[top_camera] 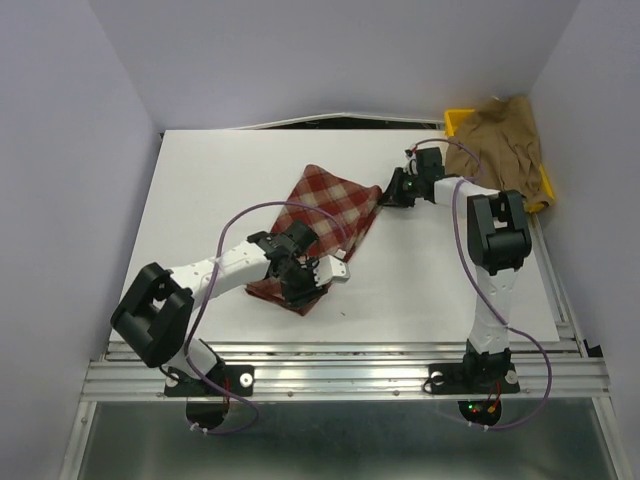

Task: Fold and stack the skirts
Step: Fold the skirt

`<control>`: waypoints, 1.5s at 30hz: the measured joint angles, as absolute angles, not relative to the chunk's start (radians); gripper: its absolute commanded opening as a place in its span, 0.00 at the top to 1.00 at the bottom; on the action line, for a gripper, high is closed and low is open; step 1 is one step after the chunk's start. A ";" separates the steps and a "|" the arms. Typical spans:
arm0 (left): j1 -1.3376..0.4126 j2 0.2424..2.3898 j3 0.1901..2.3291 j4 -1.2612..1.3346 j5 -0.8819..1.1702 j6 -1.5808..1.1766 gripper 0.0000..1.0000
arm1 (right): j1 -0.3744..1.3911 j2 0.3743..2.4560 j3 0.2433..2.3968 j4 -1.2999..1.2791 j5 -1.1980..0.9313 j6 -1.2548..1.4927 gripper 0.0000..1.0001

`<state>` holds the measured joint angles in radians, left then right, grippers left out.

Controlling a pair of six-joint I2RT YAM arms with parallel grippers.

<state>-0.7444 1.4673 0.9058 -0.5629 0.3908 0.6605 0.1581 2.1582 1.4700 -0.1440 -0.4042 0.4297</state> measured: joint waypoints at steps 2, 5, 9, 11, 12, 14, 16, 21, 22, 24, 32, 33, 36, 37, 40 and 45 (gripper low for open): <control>-0.752 1.499 0.929 -0.550 0.402 0.642 0.42 | 0.159 2.161 1.504 -0.179 -0.399 0.405 0.58; -0.752 1.510 0.971 -0.539 0.420 0.611 0.37 | 0.158 2.160 1.556 -0.230 -0.366 0.356 0.54; -0.748 1.462 1.016 -0.506 0.430 0.566 0.28 | 0.157 2.112 1.568 -0.287 -0.301 0.301 0.55; -0.737 1.398 1.017 -0.485 0.425 0.529 0.23 | 0.157 2.065 1.568 -0.308 -0.292 0.289 0.56; -0.727 1.361 1.017 -0.476 0.422 0.513 0.21 | 0.157 2.034 1.568 -0.307 -0.307 0.292 0.57; -0.697 1.304 1.017 -0.453 0.416 0.483 0.19 | 0.159 1.998 1.568 -0.299 -0.347 0.308 0.58; -0.638 1.267 1.017 -0.430 0.424 0.456 0.19 | 0.167 1.961 1.568 -0.279 -0.407 0.340 0.59; -0.404 1.325 1.030 -0.416 0.470 0.413 0.24 | 0.250 1.995 1.568 -0.205 -0.540 0.455 0.62; -0.361 1.351 1.036 -0.418 0.477 0.410 0.28 | 0.265 2.018 1.568 -0.192 -0.562 0.469 0.63; -0.292 1.411 1.044 -0.421 0.482 0.407 0.33 | 0.294 2.063 1.559 -0.182 -0.584 0.472 0.65; -0.196 1.584 1.045 -0.474 0.481 0.445 0.64 | 0.225 2.202 1.523 -0.218 -0.597 0.387 0.64; -0.196 1.604 1.045 -0.478 0.481 0.459 0.66 | 0.215 2.208 1.541 -0.229 -0.588 0.362 0.64; -0.201 1.654 1.045 -0.487 0.483 0.485 0.67 | 0.188 2.284 1.695 -0.277 -0.555 0.283 0.59; -0.209 1.681 1.043 -0.489 0.484 0.493 0.67 | 0.184 2.308 1.747 -0.293 -0.550 0.264 0.57; -0.249 1.697 1.042 -0.492 0.488 0.498 0.58 | 0.185 2.385 1.906 -0.349 -0.546 0.228 0.44; -0.315 1.630 1.025 -0.456 0.511 0.493 0.35 | 0.207 2.341 1.900 -0.395 -0.553 0.202 0.24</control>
<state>-0.3145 1.6299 1.0248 -0.4561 0.5106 0.4927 0.2073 2.3413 1.8999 -0.3950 -0.5529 0.2020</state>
